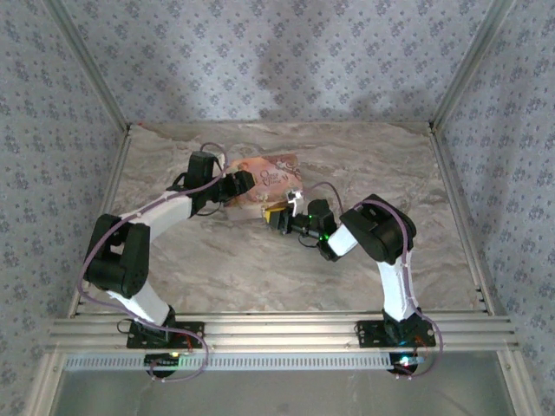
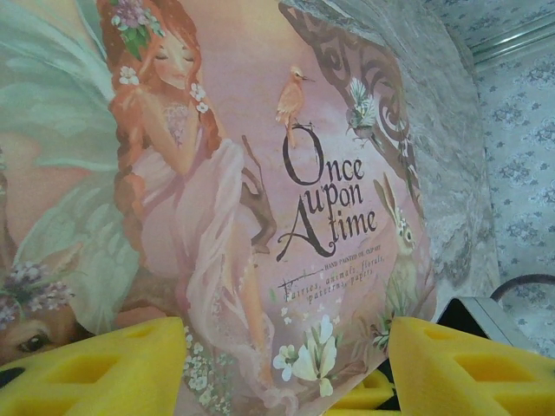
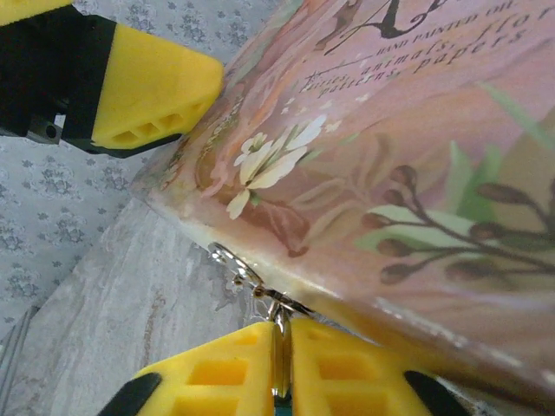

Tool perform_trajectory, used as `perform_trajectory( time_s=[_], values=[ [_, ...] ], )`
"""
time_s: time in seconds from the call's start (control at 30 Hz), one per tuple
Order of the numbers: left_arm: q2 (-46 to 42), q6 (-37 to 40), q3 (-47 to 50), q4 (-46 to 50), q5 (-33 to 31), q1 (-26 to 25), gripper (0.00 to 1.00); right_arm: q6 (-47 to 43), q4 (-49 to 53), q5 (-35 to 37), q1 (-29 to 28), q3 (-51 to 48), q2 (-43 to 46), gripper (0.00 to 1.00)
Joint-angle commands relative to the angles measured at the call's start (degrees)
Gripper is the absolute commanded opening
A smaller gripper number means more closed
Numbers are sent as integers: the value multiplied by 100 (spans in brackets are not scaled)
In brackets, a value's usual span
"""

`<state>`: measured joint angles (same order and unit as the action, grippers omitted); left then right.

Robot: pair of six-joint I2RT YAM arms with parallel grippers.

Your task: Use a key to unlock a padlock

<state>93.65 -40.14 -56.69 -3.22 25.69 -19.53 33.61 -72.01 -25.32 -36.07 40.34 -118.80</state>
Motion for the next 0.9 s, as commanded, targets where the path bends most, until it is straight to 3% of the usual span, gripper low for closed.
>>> perform_trajectory(
  time_s=[0.0, 0.1, 0.87],
  values=[
    [74, -64, -22, 341, -20, -72, 64, 1, -170, 8, 30, -34, 100, 5],
    [58, -51, -19, 358, -21, -77, 64, -13, -86, 69, 30, -77, 152, 0],
    [-31, -24, 272, 425, 112, -128, 64, 199, 207, 928, -218, -26, 351, 0]
  ],
)
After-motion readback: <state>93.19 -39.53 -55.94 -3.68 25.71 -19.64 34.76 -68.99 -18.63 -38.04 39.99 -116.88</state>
